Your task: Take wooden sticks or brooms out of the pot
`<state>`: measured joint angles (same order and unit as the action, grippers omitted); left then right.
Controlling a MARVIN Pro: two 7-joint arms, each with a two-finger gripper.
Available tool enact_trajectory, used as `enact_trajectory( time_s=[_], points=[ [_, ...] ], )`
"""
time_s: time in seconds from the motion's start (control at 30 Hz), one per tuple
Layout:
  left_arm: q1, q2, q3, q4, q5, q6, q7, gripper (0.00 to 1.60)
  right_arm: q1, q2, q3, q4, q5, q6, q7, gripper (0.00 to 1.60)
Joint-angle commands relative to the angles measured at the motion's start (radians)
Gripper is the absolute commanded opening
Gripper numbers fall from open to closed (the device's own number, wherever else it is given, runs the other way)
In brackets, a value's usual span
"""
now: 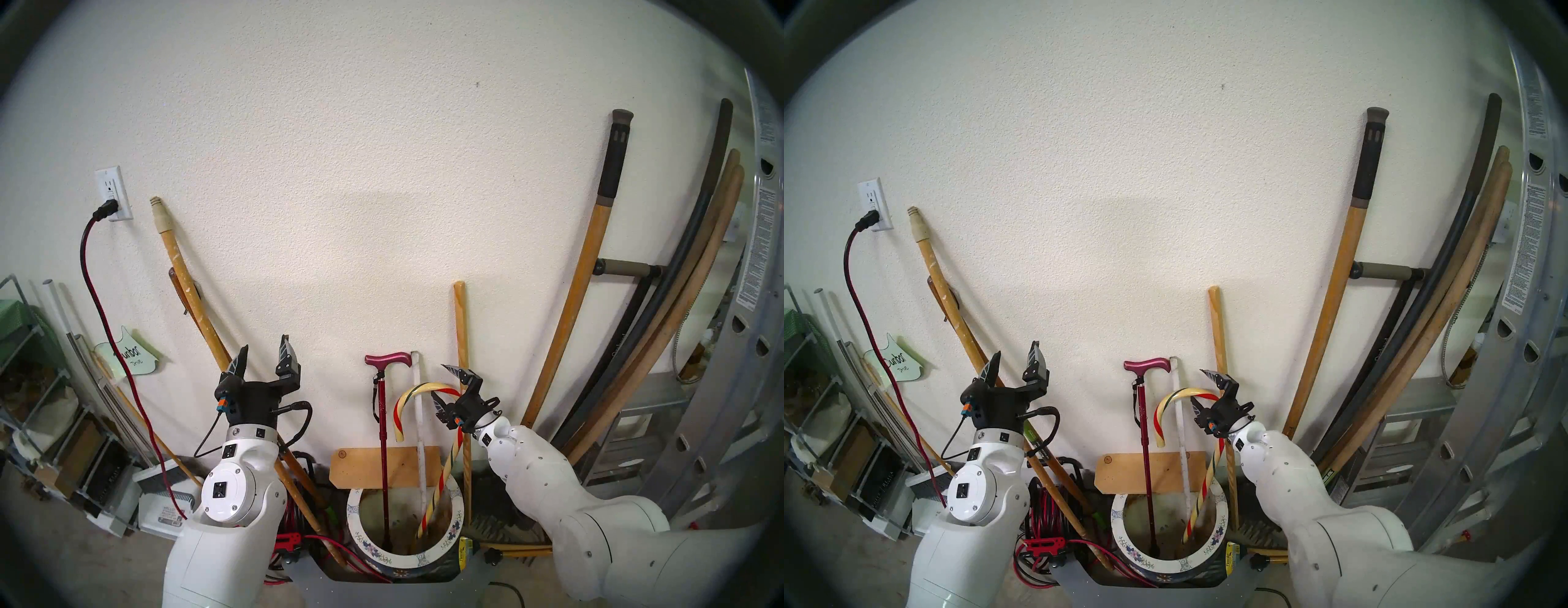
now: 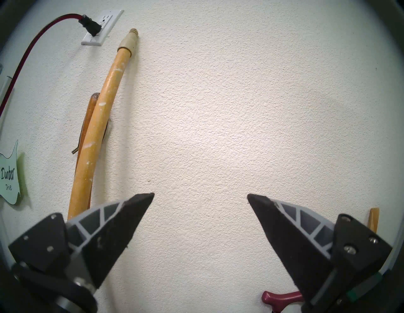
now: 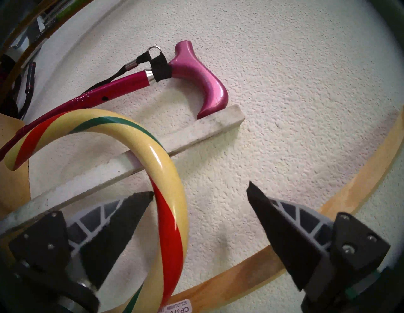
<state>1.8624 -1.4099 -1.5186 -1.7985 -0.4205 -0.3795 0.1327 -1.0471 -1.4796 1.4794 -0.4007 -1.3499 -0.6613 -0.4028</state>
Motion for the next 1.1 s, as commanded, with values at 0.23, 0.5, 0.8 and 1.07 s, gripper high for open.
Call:
enact_trajectory(
  time_s=[0.23, 0.5, 0.8, 1.07],
  points=[
    [0.000, 0.001, -0.002, 0.000, 0.000, 0.000, 0.000, 1.60, 0.114, -0.014, -0.038, 0.165, -0.051, 0.008, -0.107, 0.79],
    [0.000, 0.001, -0.002, 0.000, 0.000, 0.000, 0.000, 1.60, 0.130, -0.016, -0.045, 0.216, -0.070, 0.006, -0.140, 0.51],
    [0.000, 0.001, -0.002, 0.000, 0.001, 0.000, 0.000, 1.60, 0.126, -0.014, -0.044, 0.235, -0.081, -0.066, -0.177, 0.00],
    [0.000, 0.001, -0.002, 0.000, 0.001, 0.000, 0.000, 1.60, 0.089, 0.020, -0.072, 0.191, -0.110, -0.196, -0.179, 0.00]
  ],
)
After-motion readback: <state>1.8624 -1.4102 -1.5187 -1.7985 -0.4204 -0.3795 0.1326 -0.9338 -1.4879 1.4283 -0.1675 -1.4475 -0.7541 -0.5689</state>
